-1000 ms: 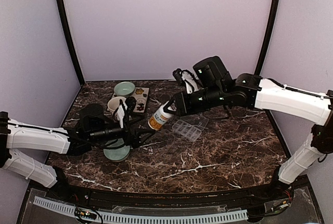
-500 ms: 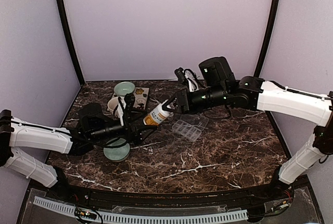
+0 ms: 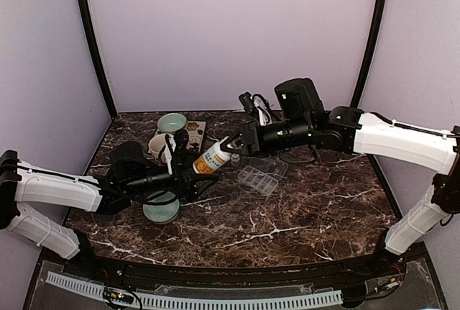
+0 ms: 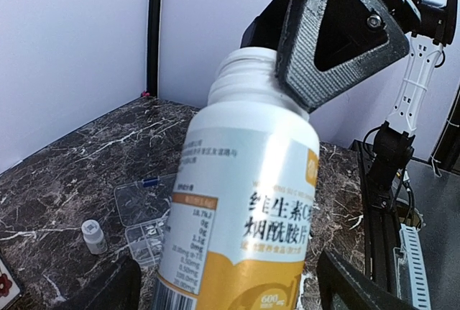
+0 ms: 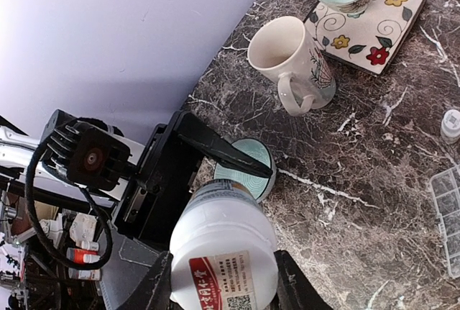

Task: Sort the pills into containers
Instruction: Pass from the right arm to the left

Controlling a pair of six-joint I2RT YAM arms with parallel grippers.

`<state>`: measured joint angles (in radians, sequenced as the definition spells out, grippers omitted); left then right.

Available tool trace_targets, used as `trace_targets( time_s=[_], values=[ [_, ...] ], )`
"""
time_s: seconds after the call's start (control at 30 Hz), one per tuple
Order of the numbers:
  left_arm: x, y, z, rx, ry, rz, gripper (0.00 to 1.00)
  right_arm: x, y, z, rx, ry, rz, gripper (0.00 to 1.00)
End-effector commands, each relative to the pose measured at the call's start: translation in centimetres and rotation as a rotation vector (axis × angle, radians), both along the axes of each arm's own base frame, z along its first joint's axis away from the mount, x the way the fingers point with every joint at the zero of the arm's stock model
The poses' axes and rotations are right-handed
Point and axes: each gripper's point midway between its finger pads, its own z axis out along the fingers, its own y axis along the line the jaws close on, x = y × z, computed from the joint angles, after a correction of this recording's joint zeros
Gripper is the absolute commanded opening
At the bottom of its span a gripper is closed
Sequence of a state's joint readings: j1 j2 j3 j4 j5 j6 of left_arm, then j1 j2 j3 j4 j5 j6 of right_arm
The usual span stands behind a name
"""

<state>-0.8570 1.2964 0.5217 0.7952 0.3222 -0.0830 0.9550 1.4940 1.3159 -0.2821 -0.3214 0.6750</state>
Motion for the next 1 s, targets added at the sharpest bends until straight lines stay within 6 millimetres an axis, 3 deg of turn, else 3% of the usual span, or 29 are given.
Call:
trace_targets(
  time_s=[0.0, 0.4, 0.57, 0.97],
  values=[
    [-0.5, -0.3, 2.3, -0.053, -0.044, -0.030, 0.87, 0.4, 0.5, 0.4, 0.043, -0.009, 0.008, 0.02],
    [-2.3, -0.7, 3.4, -0.065, 0.028, -0.156, 0.87, 0.3, 0.3, -0.3, 0.059, -0.019, 0.035, 0.01],
    [-3.0, -0.5, 4.2, -0.089, 0.100, -0.237, 0.87, 0.0, 0.2, 0.0, 0.081, -0.035, 0.053, 0.01],
    [-4.8, -1.0, 3.9, -0.060, 0.234, -0.412, 0.88, -0.8, 0.0, 1.5, 0.126, -0.072, 0.091, 0.01]
  ],
)
